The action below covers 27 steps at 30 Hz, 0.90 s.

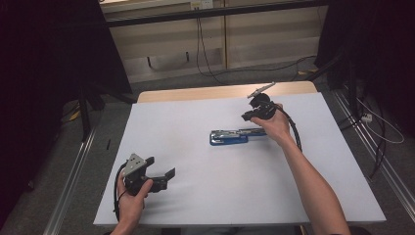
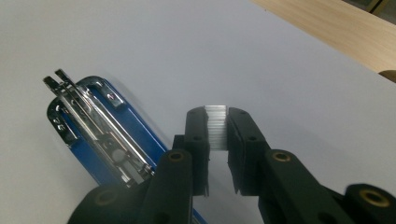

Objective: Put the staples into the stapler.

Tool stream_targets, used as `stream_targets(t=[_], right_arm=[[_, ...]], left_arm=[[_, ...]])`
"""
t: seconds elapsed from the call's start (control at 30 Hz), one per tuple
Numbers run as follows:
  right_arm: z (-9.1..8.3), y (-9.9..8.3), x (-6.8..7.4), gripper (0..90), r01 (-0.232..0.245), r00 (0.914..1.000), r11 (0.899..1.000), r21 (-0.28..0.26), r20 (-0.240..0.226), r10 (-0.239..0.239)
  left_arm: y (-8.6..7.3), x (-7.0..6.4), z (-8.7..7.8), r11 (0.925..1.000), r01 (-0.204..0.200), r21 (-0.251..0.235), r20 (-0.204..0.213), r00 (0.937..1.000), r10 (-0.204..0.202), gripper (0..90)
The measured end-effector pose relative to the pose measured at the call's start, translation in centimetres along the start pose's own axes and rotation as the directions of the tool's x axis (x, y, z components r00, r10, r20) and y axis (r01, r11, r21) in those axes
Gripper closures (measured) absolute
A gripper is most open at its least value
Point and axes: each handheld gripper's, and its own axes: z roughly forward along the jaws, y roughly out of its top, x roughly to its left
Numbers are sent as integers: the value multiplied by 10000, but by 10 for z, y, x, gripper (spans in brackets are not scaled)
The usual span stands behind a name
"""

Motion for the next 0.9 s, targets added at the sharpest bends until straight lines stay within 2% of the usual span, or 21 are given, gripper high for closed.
stream_targets(t=[0.3, 0.47, 0.9], right_arm=[[1, 2, 12, 791, 373, 9978, 9987, -336, -542, -391], [2, 6, 20, 791, 784, 9944, 9959, -444, -670, -813], [-2, 14, 40, 791, 1099, 9849, 9902, -866, -1245, -1202]], left_arm=[[0, -1, 1, 10000, -2, -8, 3, 10000, 2, 56], [-1, 0, 1, 10000, -28, 35, 7, 10000, 27, 56], [0, -1, 1, 10000, 13, 20, -48, 10000, -13, 50]])
